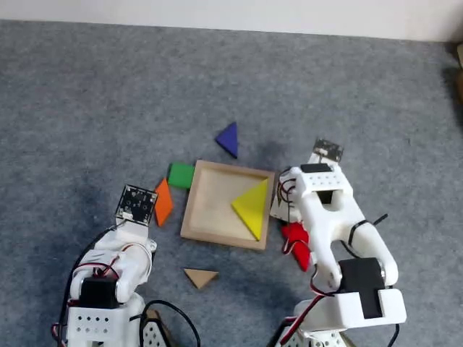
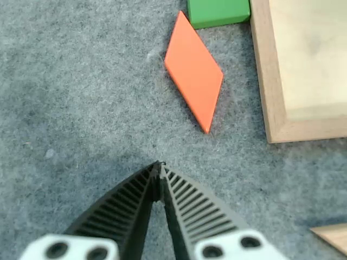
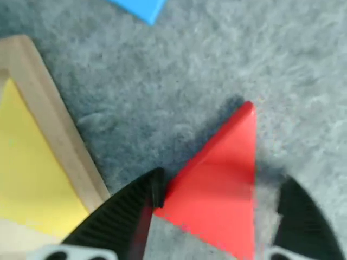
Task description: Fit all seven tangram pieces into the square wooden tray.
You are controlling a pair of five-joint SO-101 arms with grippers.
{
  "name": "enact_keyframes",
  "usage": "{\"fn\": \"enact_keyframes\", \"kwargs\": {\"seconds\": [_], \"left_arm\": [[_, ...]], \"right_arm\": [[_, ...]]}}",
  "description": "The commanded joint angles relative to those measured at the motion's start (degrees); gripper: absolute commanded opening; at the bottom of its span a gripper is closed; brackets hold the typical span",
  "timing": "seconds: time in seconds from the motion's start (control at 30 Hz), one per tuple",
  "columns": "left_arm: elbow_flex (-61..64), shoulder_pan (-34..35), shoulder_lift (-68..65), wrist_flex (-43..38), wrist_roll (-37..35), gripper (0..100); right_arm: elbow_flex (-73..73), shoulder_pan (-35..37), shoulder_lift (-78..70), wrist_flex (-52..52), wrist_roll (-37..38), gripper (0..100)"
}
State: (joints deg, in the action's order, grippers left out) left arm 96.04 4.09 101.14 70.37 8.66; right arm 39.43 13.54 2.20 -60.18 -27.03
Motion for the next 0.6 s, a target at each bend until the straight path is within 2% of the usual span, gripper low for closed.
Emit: {"fn": "enact_keyframes", "kwargs": {"seconds": [0.0,0.13,0.43,0.57], "left_arm": [[1.2,0.7,3.0,0.4,0.4,1],[1.2,0.7,3.0,0.4,0.4,1],[1.2,0.7,3.0,0.4,0.4,1],[1.2,0.7,3.0,0.4,0.4,1]], "right_arm": [[-0.8,4.3,1.1,-3.2,-0.4,39.1],[-0.5,6.1,0.9,-3.2,-0.5,39.1],[-0.2,5.1,0.7,-3.6,-0.1,38.7],[1.2,4.5,0.7,-3.3,0.0,31.8]]}}
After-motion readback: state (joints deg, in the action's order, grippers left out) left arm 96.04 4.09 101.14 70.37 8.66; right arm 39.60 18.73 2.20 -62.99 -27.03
